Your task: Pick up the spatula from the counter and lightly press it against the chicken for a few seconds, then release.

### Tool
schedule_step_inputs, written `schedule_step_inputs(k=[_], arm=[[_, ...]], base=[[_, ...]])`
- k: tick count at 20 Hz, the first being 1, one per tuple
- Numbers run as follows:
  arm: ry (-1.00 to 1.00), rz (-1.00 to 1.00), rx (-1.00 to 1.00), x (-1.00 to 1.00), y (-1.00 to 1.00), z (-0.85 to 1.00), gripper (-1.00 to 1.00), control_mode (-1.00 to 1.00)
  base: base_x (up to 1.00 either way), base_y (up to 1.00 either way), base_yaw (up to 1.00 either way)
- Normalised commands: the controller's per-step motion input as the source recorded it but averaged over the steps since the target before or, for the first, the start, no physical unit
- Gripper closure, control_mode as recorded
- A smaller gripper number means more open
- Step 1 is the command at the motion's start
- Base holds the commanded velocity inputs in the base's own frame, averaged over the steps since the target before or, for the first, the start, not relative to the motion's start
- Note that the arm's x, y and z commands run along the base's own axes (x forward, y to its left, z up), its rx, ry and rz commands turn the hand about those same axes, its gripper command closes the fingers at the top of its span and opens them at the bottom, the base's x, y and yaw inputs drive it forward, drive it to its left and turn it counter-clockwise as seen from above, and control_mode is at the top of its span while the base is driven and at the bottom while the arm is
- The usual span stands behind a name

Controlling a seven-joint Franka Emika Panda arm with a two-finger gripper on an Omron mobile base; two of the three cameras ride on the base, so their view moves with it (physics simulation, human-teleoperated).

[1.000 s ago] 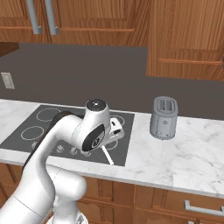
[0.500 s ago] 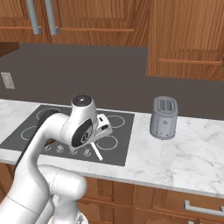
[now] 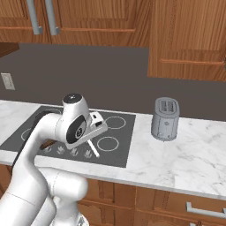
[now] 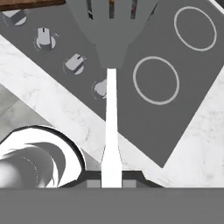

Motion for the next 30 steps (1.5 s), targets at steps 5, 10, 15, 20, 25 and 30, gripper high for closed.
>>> schedule_step_inputs(k=[5,10,15,20,25,30], arm=[[0.03,0.05,-0.03,0.24,0.08,0.00,1.00,-1.00],[0.01,0.06,0.00,0.28,0.15,0.02,1.00,-1.00],[0.03,0.03,-0.05,0.21,0.20,0.06,1.00,-1.00],[0.07,0.01,-0.09,0.18,0.11,0.05,1.00,-1.00],[0.05,0.04,-0.05,0.21,0.06,0.00,1.00,-1.00],[0.04,0.06,0.00,0.28,0.12,0.00,1.00,-1.00]], base=[[0.00,0.00,0.00],[0.00,0.00,0.00],[0.00,0.00,0.00],[0.00,0.00,0.00],[0.00,0.00,0.00],[0.00,0.00,0.00]])
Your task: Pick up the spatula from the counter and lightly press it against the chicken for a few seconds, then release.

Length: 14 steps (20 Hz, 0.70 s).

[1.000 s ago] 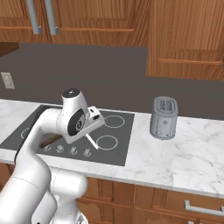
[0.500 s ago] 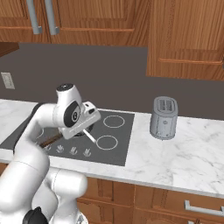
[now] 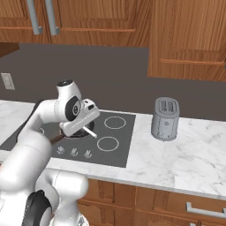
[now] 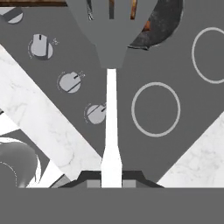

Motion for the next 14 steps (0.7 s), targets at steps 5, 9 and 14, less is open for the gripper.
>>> schedule_step_inputs(k=[5,9,14], arm=[[0.06,0.03,-0.05,0.21,0.13,0.00,1.00,-1.00],[0.10,0.00,-0.13,0.16,0.03,0.00,1.00,-1.00],[0.08,0.02,-0.10,0.17,0.00,0.00,1.00,-1.00]], base=[[0.00,0.00,0.00],[0.00,0.00,0.00],[0.00,0.00,0.00]])
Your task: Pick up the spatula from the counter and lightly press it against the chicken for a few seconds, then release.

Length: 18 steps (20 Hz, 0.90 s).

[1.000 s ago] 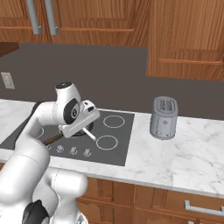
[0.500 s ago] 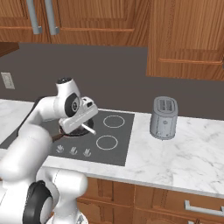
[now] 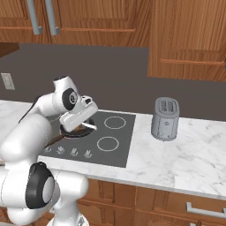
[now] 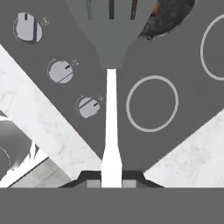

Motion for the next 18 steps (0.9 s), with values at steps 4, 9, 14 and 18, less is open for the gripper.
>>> schedule_step_inputs(k=[4,9,14,18], arm=[[0.06,0.05,-0.04,0.23,0.03,0.00,1.00,-1.00],[0.07,0.05,-0.04,0.21,0.08,0.00,1.00,-1.00],[0.06,0.04,-0.05,0.16,0.07,0.00,1.00,-1.00],[0.06,0.03,-0.06,0.15,0.10,0.00,1.00,-1.00]], base=[[0.00,0.00,0.00],[0.00,0.00,0.00],[0.00,0.00,0.00],[0.00,0.00,0.00]])
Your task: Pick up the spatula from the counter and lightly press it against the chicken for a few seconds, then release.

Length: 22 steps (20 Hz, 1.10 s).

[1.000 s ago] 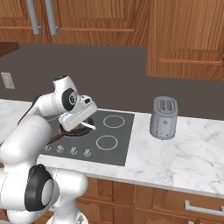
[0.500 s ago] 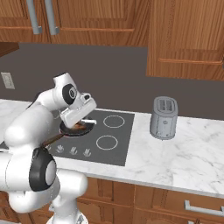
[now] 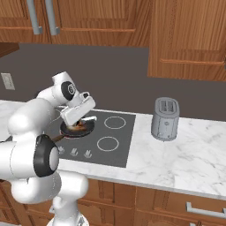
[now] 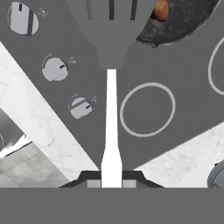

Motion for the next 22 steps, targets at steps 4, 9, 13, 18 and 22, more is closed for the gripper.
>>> schedule_step_inputs(k=[4,9,13,18,22], arm=[[0.07,0.03,-0.06,0.15,0.07,0.00,1.00,-1.00],[0.07,0.02,-0.07,0.13,0.09,0.00,1.00,-1.00],[0.08,0.02,-0.07,0.11,0.13,0.00,1.00,-1.00],[0.08,0.02,-0.07,0.09,0.13,0.00,1.00,-1.00],[0.08,0.02,-0.06,0.14,0.12,-0.01,1.00,-1.00]], base=[[0.00,0.00,0.00],[0.00,0.00,0.00],[0.00,0.00,0.00],[0.00,0.00,0.00],[0.00,0.00,0.00]])
